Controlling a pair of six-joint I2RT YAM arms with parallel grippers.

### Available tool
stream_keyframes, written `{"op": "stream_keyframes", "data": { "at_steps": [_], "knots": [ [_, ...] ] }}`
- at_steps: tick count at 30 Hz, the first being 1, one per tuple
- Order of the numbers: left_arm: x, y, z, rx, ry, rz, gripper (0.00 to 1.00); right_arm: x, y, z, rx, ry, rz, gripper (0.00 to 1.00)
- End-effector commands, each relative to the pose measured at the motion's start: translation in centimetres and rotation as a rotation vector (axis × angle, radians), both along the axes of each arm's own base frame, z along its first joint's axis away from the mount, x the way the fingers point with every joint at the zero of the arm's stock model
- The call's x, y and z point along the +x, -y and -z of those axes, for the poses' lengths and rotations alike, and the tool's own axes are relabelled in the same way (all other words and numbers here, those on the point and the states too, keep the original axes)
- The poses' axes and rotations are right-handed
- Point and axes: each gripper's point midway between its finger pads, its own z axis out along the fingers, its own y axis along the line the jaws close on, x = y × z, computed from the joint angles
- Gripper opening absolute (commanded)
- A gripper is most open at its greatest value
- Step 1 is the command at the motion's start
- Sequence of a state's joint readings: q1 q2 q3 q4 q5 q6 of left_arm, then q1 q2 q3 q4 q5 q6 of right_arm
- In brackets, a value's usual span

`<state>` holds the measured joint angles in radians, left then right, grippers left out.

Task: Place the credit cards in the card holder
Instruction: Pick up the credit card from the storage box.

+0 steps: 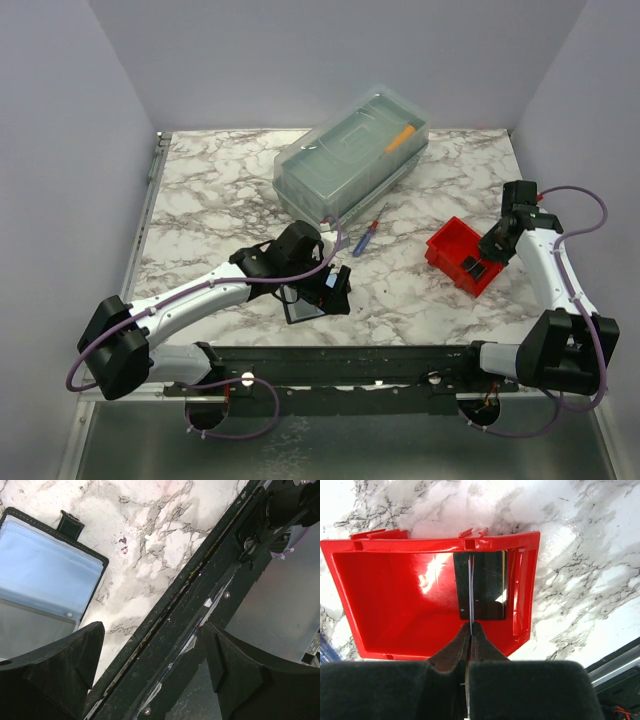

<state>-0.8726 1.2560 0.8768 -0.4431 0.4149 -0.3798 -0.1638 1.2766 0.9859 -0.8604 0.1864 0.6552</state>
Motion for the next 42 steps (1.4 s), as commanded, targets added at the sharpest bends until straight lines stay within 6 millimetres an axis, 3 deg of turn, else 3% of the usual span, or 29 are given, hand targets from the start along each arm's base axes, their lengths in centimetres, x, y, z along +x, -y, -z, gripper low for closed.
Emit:
{"op": "stream_keyframes", "data": {
  "at_steps": [1,12,16,20,23,26,31,42],
  "knots": [
    [0.0,0.6,-0.4,-0.02,0.012,0.026,0.86,0.9,0.0,-1.1,-0.006,0.07,-0.033,0.0],
    [0.1,0.6,0.1,-0.009,0.001,0.018,0.86,4.2,-1.5,0.0,0.076,0.163,-0.089,0.01],
    [0.1,0.6,0.2,-0.007,-0.004,0.018,0.86,3.8,-0.8,1.0,0.043,0.094,-0.105,0.01],
    [0.1,0.7,0.3,-0.008,-0.01,0.021,0.86,3.2,-0.7,2.0,0.04,0.045,-0.111,0.11],
    [0.1,0.7,0.3,-0.008,-0.012,0.021,0.86,2.8,-0.3,2.9,0.023,0.028,-0.089,0.01],
    [0.1,0.7,0.3,-0.008,-0.012,0.021,0.86,2.6,-0.2,3.3,0.018,0.02,-0.083,0.01],
    [0.0,0.7,0.3,-0.008,-0.012,0.022,0.86,2.7,-0.1,2.7,0.012,0.033,-0.084,0.0],
    [0.2,0.9,0.4,-0.009,-0.034,0.015,0.86,3.6,-1.3,-2.0,-0.006,0.225,-0.241,0.0]
  ]
}}
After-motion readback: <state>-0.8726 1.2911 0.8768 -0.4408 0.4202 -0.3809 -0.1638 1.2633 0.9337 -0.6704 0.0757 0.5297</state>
